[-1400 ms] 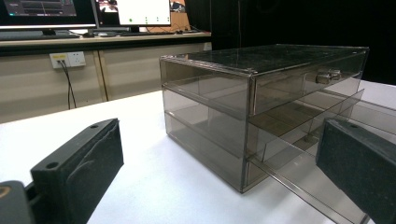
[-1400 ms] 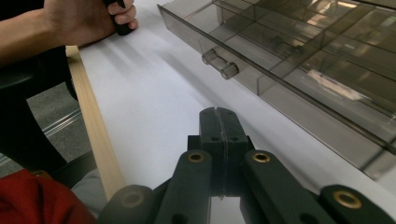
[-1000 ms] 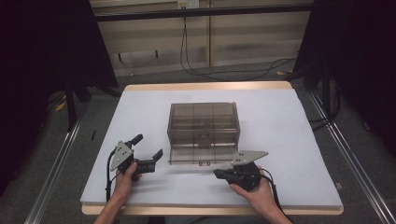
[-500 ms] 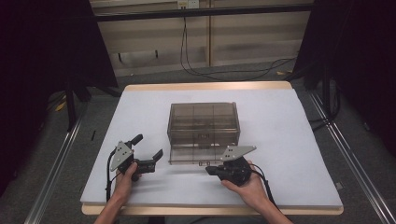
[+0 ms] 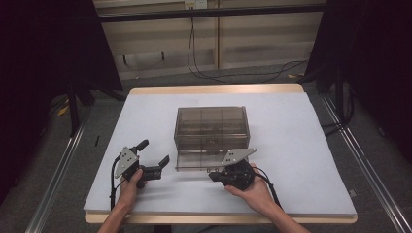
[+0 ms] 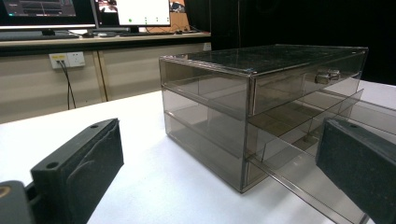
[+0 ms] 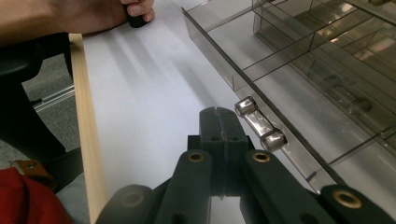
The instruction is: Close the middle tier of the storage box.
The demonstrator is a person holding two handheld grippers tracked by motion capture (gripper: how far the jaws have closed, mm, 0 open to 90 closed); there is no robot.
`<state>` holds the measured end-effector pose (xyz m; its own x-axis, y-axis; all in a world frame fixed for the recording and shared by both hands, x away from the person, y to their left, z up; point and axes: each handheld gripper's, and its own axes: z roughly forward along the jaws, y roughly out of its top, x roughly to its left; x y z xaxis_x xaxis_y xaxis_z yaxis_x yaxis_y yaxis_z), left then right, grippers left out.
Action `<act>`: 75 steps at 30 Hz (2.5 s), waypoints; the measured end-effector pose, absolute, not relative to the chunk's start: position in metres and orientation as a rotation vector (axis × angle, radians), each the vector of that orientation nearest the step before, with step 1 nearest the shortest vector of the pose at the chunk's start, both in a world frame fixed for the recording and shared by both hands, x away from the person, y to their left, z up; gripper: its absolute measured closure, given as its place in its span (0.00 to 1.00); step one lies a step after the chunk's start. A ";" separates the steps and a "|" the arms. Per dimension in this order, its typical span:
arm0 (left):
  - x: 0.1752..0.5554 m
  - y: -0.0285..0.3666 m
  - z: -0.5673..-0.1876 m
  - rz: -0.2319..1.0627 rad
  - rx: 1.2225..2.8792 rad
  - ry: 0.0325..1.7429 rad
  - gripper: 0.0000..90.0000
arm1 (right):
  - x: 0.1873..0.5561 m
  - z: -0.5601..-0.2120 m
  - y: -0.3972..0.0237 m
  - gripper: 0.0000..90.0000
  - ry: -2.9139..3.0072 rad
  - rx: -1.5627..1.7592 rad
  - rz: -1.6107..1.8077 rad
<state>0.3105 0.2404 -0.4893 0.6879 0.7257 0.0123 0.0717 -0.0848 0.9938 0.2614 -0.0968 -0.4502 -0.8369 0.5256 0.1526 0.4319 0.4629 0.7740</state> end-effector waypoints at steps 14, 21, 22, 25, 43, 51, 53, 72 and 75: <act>0.311 0.241 -0.489 0.619 1.583 0.670 0.01 | 0.267 -0.467 -0.089 1.00 2.601 0.905 1.306; 0.310 0.240 -0.489 0.618 1.580 0.670 0.01 | 0.269 -0.470 -0.089 1.00 2.584 0.925 1.311; 0.310 0.240 -0.489 0.618 1.580 0.670 0.01 | 0.269 -0.470 -0.089 1.00 2.584 0.925 1.311; 0.310 0.240 -0.489 0.620 1.584 0.669 0.01 | 0.270 -0.471 -0.088 1.00 2.585 0.924 1.306; 0.311 0.240 -0.489 0.614 1.578 0.671 0.01 | 0.271 -0.475 -0.086 1.00 2.555 0.938 1.336; 0.311 0.241 -0.489 0.616 1.583 0.669 0.01 | 0.271 -0.476 -0.086 1.00 2.543 0.938 1.334; 0.311 0.241 -0.489 0.619 1.582 0.673 0.01 | 0.272 -0.476 -0.086 1.00 2.544 0.936 1.335; 0.311 0.240 -0.489 0.613 1.578 0.671 0.01 | 0.274 -0.475 -0.087 1.00 2.508 0.962 1.356; 0.311 0.240 -0.489 0.615 1.579 0.672 0.01 | 0.274 -0.475 -0.087 1.00 2.500 0.975 1.353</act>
